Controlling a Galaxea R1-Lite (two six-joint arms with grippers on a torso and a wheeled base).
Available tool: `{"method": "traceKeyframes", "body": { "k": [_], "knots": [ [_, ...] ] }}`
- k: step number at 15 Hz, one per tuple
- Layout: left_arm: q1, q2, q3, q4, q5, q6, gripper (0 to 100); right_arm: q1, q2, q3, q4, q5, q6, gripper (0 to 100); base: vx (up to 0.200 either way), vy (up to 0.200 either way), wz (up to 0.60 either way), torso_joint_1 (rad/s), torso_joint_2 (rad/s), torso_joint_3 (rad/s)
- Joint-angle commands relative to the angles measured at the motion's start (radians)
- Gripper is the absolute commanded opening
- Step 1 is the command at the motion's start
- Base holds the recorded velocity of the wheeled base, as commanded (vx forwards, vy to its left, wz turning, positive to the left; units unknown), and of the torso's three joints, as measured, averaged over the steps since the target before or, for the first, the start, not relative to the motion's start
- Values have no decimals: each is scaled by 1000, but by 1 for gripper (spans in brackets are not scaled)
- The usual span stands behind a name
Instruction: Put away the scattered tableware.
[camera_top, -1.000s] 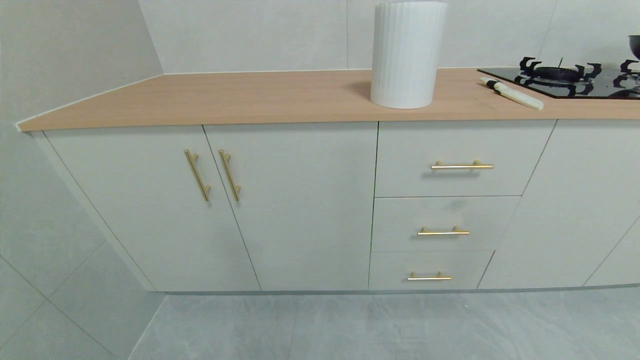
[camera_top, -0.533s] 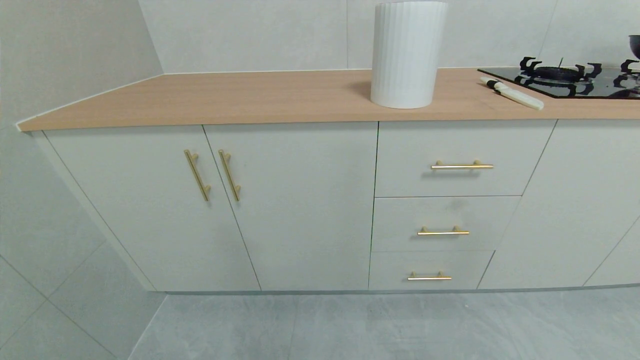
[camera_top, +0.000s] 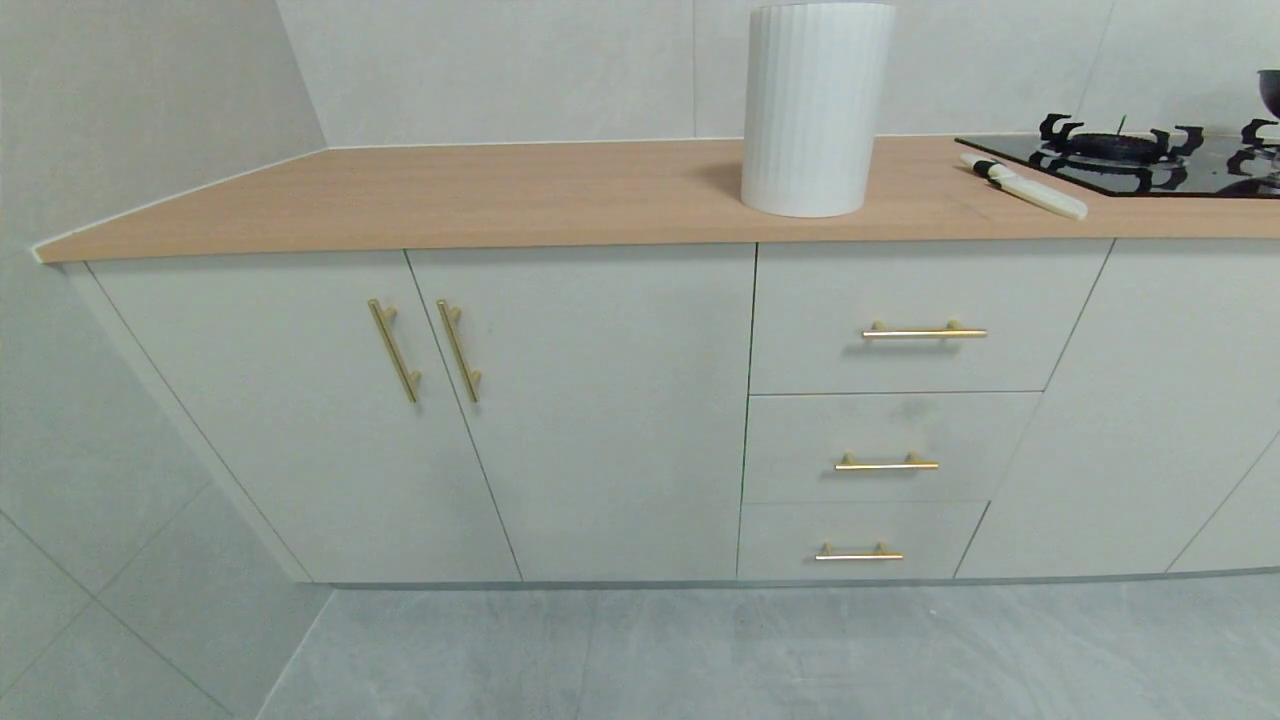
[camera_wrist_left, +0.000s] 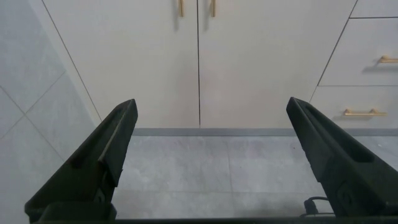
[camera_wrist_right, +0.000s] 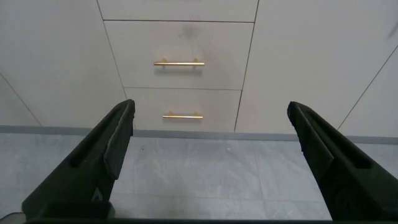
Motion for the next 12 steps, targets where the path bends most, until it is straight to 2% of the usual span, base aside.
{"method": "traceKeyframes", "body": {
  "k": [1, 6, 12],
  "knots": [
    [0, 0, 0, 0, 0, -1, 100, 0, 3, 0, 1, 2, -4, 100, 0, 0, 0, 0, 0, 0],
    [0, 0, 0, 0, 0, -1, 100, 0, 3, 0, 0, 0, 1, 100, 0, 0, 0, 0, 0, 0],
    [0, 0, 0, 0, 0, -1, 100, 0, 3, 0, 0, 0, 2, 100, 200, 0, 0, 2, -1, 1]
  ]
}}
